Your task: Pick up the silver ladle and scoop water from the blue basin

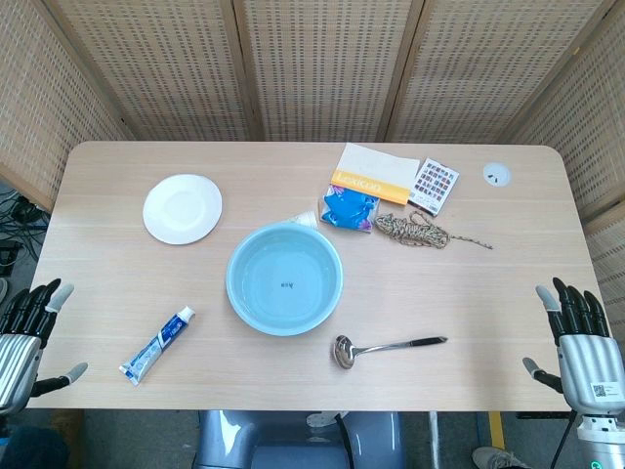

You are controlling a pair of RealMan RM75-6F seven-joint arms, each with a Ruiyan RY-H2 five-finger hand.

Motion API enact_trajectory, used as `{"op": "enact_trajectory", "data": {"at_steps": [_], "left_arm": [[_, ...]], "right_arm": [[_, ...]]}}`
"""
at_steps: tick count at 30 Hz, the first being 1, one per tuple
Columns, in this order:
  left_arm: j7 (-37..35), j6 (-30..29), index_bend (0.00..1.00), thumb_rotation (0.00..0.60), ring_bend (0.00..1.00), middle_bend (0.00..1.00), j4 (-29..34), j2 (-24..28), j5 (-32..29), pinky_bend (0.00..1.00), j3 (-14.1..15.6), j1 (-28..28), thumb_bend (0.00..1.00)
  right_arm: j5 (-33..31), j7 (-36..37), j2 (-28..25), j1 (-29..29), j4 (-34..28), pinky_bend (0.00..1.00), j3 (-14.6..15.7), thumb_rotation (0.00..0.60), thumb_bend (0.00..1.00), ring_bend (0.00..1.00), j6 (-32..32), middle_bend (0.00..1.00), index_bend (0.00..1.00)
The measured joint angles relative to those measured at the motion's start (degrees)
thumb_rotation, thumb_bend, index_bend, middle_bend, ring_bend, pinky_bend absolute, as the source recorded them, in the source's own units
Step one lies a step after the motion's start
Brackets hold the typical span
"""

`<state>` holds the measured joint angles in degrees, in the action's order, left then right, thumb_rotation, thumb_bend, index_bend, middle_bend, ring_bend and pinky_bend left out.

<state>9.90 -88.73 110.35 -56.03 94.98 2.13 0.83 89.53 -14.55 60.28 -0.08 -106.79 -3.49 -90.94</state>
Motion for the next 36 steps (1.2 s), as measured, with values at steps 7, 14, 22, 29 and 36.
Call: {"op": "enact_trajectory", "data": {"at_steps": [7, 14, 22, 29, 36], "left_arm": [[-0.3, 0.2, 0.0, 0.6, 0.0, 0.0, -0.2, 0.1, 0.2, 0.0, 0.1, 0.0, 0.0], [-0.2, 1.8, 0.0, 0.6, 0.0, 0.0, -0.1, -0.2, -1.0, 0.0, -0.2, 0.8, 0.0], [1.3, 4.3, 0.0, 0.6, 0.0, 0.0, -0.2, -1.0, -4.6, 0.0, -1.5, 2.2, 0.0], [3.3, 5.6, 0.0, 0.6, 0.0, 0.0, -0.2, -1.7, -7.1, 0.0, -2.3, 2.9, 0.0], [4.4, 5.0, 0.0, 0.6, 0.0, 0.0, 0.1, -2.3, -7.7, 0.0, -2.6, 2.9, 0.0]], "right_arm": [[0.5, 0.3, 0.1, 0.1, 0.2, 0.0, 0.1, 0.6, 0.0, 0.0, -0.2, 0.0, 0.0], [-0.5, -1.0, 0.7, -1.7, 0.9, 0.33, -0.6, 0.6, 0.0, 0.47, 2.4, 0.5, 0.0], [-3.3, -7.1, 3.3, -9.9, 5.2, 1.0, -2.3, 0.6, 0.0, 0.91, 16.2, 0.93, 0.07], [-11.3, -9.3, 7.2, -18.1, 8.0, 1.0, -3.3, 0.6, 0.04, 0.97, 32.3, 0.98, 0.3], [-20.9, -11.1, 13.5, -23.2, 12.7, 1.0, -3.8, 0.6, 0.22, 0.98, 39.2, 1.0, 0.42]]}}
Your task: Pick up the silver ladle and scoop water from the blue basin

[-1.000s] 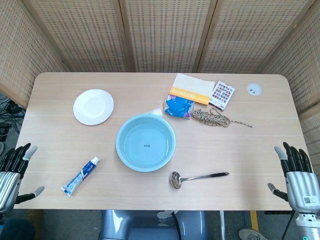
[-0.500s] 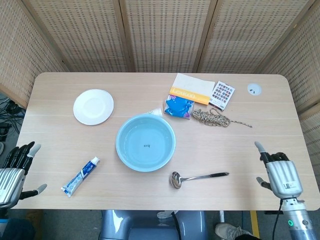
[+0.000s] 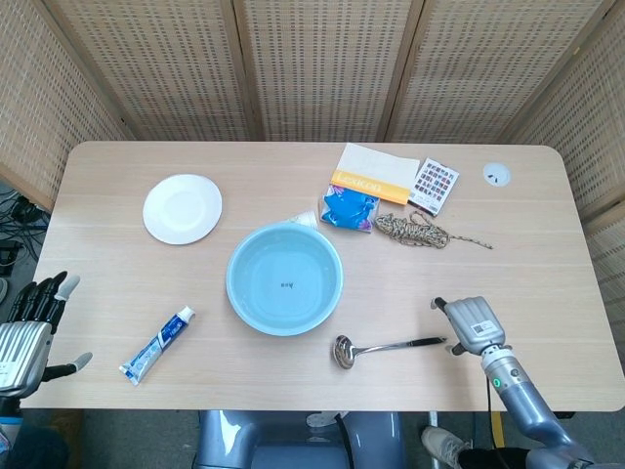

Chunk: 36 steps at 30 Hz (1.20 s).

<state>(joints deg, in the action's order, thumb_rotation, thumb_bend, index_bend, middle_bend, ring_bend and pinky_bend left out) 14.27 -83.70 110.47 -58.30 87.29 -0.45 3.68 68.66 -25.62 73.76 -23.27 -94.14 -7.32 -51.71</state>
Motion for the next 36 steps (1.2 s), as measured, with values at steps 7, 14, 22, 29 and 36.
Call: {"op": "enact_trajectory", "data": {"at_steps": [7, 14, 22, 29, 36], "left_arm": [[0.2, -0.4, 0.0, 0.6, 0.0, 0.0, 0.0, -0.1, 0.1, 0.0, 0.2, -0.2, 0.0], [0.8, -0.7, 0.0, 0.6, 0.0, 0.0, 0.3, -0.3, 0.0, 0.0, 0.3, -0.3, 0.0], [0.9, -0.8, 0.0, 0.6, 0.0, 0.0, 0.5, -0.1, 0.0, 0.0, 0.5, -0.5, 0.0], [0.6, -0.9, 0.0, 0.6, 0.0, 0.0, 0.5, 0.1, 0.0, 0.0, 0.5, -0.5, 0.0], [0.3, -0.9, 0.0, 0.6, 0.0, 0.0, 0.6, 0.3, 0.0, 0.0, 0.6, -0.6, 0.0]], "right_arm": [[-3.8, -4.3, 5.6, -1.2, 4.3, 1.0, 0.8, 0.6, 0.28, 0.99, -1.5, 1.0, 0.5], [-6.6, -5.7, 8.3, -1.2, 4.9, 1.0, 1.9, 0.6, 0.37, 0.99, -3.2, 1.0, 0.51], [-6.9, -5.7, 11.5, -1.6, 6.4, 1.0, 2.8, 0.6, 0.44, 0.99, -3.9, 1.0, 0.52], [-6.7, -7.0, 13.1, -2.2, 6.5, 1.0, 3.6, 0.6, 0.44, 0.99, -4.6, 1.0, 0.52], [-7.3, -7.7, 15.1, -2.6, 8.0, 1.0, 4.2, 0.6, 0.46, 0.99, -4.9, 1.0, 0.52]]}}
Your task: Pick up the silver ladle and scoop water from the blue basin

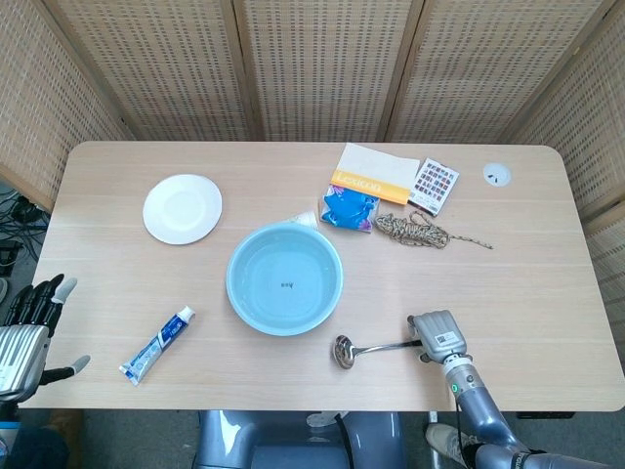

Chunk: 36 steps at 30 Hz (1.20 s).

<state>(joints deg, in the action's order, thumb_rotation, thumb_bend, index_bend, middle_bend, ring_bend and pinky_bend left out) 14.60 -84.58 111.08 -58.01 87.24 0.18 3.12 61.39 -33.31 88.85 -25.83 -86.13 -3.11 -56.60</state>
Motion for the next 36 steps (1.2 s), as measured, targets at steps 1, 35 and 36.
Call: {"op": "enact_trajectory", "data": {"at_steps": [1, 35, 36], "left_arm": [[-0.1, -0.1, 0.0, 0.6, 0.0, 0.0, 0.0, 0.0, 0.0, 0.0, 0.0, 0.0, 0.0], [-0.6, 0.2, 0.0, 0.6, 0.0, 0.0, 0.3, 0.2, -0.3, 0.0, 0.1, 0.1, 0.0], [-0.7, 0.2, 0.0, 0.6, 0.0, 0.0, 0.2, 0.2, -0.3, 0.0, 0.1, 0.1, 0.0]], "right_arm": [[0.1, 0.0, 0.3, -0.1, 0.2, 1.0, 0.0, 0.6, 0.46, 0.99, -0.2, 1.0, 0.52], [-4.9, -3.2, 2.2, -1.8, 2.4, 1.0, 1.5, 0.6, 0.7, 0.99, 0.8, 1.0, 0.73], [-5.2, -3.3, 2.1, -1.9, 2.4, 1.0, 1.5, 0.6, 0.71, 0.99, 1.0, 1.0, 0.74]]}}
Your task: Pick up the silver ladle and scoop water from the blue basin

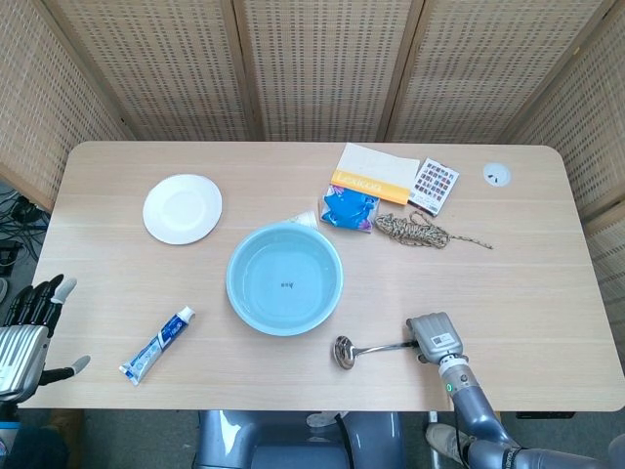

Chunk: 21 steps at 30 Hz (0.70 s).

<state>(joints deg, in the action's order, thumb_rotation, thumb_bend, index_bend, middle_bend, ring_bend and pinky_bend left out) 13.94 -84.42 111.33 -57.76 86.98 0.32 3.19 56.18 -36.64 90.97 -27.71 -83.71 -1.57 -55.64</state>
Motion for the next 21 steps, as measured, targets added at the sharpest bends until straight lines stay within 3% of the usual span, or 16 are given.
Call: {"op": "enact_trajectory", "data": {"at_steps": [9, 21], "left_arm": [[-0.3, 0.1, 0.0, 0.6, 0.0, 0.0, -0.1, 0.1, 0.1, 0.0, 0.0, 0.1, 0.0], [-1.1, -0.3, 0.0, 0.6, 0.0, 0.0, 0.0, 0.4, 0.7, 0.0, 0.2, -0.1, 0.0]], "right_arm": [[0.1, 1.7, -3.0, -0.3, -3.7, 1.0, -0.3, 0.6, 0.72, 0.99, 0.1, 1.0, 0.77], [3.9, 11.2, -14.3, -0.1, -14.6, 1.0, -2.6, 0.6, 0.7, 0.99, 0.5, 1.0, 0.8]]}}
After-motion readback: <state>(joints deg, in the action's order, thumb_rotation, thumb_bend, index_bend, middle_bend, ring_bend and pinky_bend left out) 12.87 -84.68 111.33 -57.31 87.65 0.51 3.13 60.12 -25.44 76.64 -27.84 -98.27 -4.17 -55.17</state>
